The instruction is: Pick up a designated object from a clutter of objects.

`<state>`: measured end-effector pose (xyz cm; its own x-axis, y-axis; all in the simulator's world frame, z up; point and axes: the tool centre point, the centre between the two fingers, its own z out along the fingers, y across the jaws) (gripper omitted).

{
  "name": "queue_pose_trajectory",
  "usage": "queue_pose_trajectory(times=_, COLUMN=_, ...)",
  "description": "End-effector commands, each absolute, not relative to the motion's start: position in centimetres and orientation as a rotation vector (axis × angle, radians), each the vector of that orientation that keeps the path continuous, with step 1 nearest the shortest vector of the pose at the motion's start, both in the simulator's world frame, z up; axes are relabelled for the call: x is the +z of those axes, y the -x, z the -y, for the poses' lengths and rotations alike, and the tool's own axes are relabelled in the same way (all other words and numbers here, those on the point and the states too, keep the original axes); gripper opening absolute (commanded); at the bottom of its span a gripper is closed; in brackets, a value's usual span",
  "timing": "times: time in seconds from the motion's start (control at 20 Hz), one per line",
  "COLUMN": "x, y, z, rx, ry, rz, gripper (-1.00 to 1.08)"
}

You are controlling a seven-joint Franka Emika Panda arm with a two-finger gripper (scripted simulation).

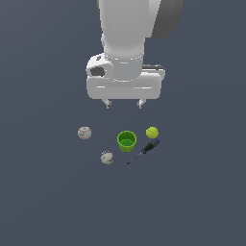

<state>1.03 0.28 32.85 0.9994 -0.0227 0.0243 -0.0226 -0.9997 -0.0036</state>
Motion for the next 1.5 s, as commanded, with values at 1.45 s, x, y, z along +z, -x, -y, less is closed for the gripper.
queue_pose_trajectory(times=1.45, x=26.9, y=-5.0, z=1.4, rx=-0.104, ry=3.127, rz=0.113, gripper=1.00)
